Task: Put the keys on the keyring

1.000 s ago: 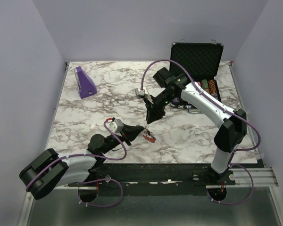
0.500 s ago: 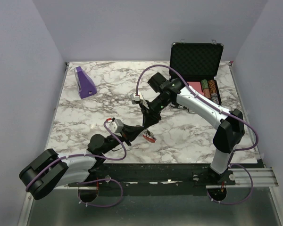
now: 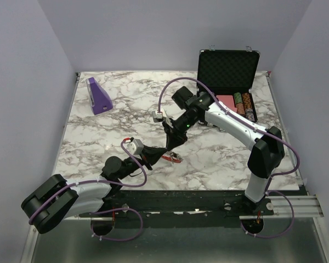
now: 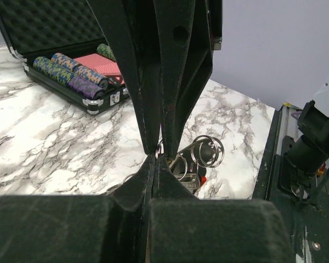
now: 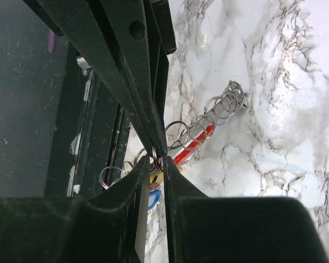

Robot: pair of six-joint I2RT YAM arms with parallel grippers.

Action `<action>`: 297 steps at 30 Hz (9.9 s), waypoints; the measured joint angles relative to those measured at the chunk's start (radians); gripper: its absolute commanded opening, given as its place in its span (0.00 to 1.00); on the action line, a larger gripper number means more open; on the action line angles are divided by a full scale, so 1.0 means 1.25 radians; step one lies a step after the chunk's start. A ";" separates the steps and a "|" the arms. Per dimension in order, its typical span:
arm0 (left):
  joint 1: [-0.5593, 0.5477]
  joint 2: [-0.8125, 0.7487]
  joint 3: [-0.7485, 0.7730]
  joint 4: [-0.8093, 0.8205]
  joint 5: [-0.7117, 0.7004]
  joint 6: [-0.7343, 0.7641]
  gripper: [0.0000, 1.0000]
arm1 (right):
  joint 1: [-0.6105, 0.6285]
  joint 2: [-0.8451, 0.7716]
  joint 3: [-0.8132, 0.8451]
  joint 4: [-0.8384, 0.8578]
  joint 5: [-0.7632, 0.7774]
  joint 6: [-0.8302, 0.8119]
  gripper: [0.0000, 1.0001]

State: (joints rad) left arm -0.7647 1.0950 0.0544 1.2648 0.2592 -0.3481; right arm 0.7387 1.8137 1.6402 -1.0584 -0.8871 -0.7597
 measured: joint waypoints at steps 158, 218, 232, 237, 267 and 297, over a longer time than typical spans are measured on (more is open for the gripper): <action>0.008 -0.099 -0.001 0.015 0.038 0.017 0.00 | -0.033 -0.047 -0.027 0.008 -0.154 -0.073 0.01; 0.134 0.110 0.095 0.015 0.279 -0.126 0.47 | 0.121 0.048 0.184 -0.220 0.381 -0.063 0.01; 0.139 0.112 0.133 -0.033 0.312 -0.073 0.40 | 0.120 0.048 0.184 -0.230 0.381 -0.063 0.01; 0.140 0.115 0.135 -0.036 0.322 -0.066 0.42 | 0.120 0.048 0.184 -0.239 0.381 -0.063 0.01; 0.176 0.028 0.028 0.044 0.329 -0.076 0.50 | 0.121 0.048 0.188 -0.237 0.313 -0.063 0.01; 0.178 0.037 0.096 -0.027 0.409 -0.031 0.43 | 0.121 0.048 0.199 -0.237 0.273 -0.069 0.01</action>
State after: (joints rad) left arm -0.5423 1.1412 0.1741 1.2304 0.7708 -0.3870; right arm 0.8894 1.8740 1.8889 -1.3552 -0.5457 -0.8459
